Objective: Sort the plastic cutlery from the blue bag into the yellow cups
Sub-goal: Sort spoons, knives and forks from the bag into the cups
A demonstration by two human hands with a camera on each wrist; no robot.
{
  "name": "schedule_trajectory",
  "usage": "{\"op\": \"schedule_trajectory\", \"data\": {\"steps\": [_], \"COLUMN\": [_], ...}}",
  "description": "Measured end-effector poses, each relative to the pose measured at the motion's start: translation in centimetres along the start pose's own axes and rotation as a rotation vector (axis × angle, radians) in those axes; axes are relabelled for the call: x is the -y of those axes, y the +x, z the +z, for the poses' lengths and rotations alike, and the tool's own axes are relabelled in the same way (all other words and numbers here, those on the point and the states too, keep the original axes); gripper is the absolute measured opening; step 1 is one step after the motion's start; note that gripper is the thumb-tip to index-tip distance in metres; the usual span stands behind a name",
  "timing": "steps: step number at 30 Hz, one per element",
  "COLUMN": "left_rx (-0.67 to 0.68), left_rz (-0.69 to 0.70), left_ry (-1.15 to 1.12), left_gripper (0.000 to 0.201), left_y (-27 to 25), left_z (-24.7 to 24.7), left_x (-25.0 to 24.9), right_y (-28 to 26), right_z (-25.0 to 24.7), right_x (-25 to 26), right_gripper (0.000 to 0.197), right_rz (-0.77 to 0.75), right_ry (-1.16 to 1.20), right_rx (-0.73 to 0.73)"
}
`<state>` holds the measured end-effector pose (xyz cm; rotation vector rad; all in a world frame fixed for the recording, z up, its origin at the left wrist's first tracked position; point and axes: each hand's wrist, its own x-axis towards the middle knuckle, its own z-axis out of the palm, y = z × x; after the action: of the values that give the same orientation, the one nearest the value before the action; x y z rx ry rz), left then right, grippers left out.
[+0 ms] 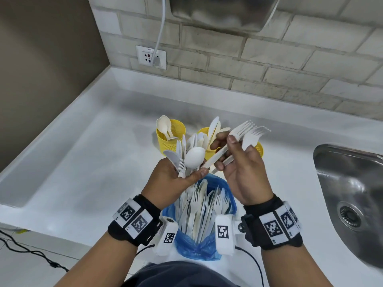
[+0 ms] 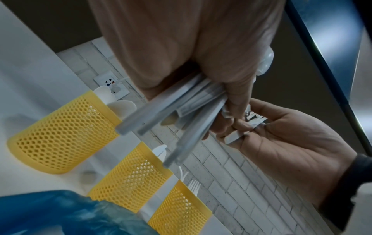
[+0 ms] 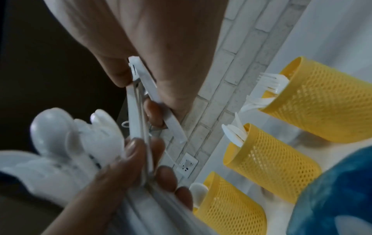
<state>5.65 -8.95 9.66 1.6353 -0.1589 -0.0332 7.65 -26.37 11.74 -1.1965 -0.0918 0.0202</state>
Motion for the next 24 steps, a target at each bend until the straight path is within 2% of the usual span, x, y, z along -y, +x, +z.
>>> {"op": "schedule_trajectory", "data": {"steps": [5, 10, 13, 15, 21, 24], "left_rx": [0.040, 0.009, 0.005, 0.022, 0.067, 0.076], "left_rz": [-0.060, -0.055, -0.046, -0.047, -0.048, -0.041], "left_ry": [0.015, 0.009, 0.003, -0.011, -0.106, -0.149], "left_gripper": [0.011, 0.008, 0.008, 0.008, 0.012, 0.014], "left_y": [0.2, 0.4, 0.3, 0.2, 0.0, 0.0], "left_z": [-0.4, -1.0, -1.0, -0.8, -0.3, -0.3], "left_x": [0.9, 1.1, 0.9, 0.6, -0.4, -0.7], "right_y": [0.4, 2.5, 4.9, 6.2, 7.6, 7.6], "right_z": [-0.1, -2.6, -4.7, -5.9, -7.1, -7.8], "right_x": [-0.6, 0.8, 0.8, 0.4, -1.8, -2.5], "right_gripper": [0.048, 0.030, 0.004, 0.018, 0.016, 0.027], "right_rz": [-0.006, -0.123, -0.153, -0.120, -0.084, -0.119], "right_ry": [-0.044, 0.099, 0.081, 0.065, -0.399, -0.572], "right_rx": [-0.221, -0.369, -0.436, -0.450, -0.424, -0.403]}}
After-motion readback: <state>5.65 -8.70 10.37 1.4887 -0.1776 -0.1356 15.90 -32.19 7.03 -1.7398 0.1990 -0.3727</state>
